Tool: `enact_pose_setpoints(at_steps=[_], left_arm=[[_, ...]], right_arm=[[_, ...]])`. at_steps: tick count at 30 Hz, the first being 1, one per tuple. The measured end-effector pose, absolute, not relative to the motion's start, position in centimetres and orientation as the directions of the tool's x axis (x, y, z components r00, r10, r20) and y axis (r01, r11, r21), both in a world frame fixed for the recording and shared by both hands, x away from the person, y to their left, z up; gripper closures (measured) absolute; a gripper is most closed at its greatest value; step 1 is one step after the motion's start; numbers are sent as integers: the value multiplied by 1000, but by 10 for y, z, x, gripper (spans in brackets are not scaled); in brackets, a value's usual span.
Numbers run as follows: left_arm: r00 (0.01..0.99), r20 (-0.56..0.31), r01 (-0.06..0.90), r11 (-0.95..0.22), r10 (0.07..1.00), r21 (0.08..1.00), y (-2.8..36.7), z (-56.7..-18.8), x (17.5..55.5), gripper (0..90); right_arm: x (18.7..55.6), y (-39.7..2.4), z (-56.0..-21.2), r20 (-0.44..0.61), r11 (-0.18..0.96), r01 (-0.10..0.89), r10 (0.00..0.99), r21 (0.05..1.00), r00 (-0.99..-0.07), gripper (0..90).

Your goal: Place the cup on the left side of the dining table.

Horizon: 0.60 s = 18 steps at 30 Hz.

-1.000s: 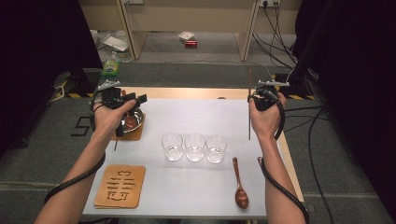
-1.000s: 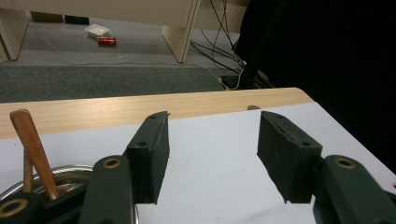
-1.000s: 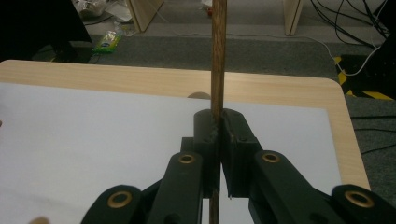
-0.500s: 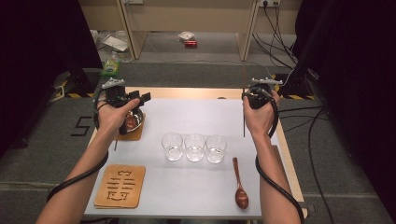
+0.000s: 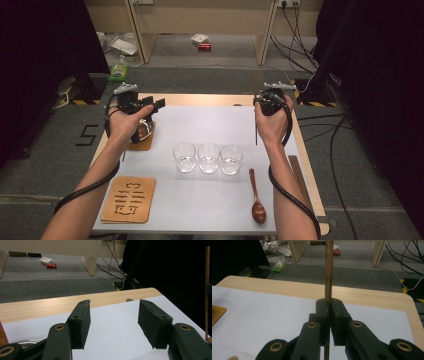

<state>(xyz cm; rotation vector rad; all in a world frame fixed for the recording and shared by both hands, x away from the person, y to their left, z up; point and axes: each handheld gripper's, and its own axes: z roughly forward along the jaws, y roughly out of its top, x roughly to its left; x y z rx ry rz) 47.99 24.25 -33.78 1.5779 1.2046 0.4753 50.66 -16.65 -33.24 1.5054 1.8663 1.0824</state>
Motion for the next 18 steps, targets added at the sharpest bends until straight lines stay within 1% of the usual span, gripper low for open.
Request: enact_pose_setpoints(at_steps=[18], left_arm=[[426,-261,453,45,866,890,234,-335,481,425]], right_arm=[[510,-153,-330,96,74,540,955,838,-281,855]])
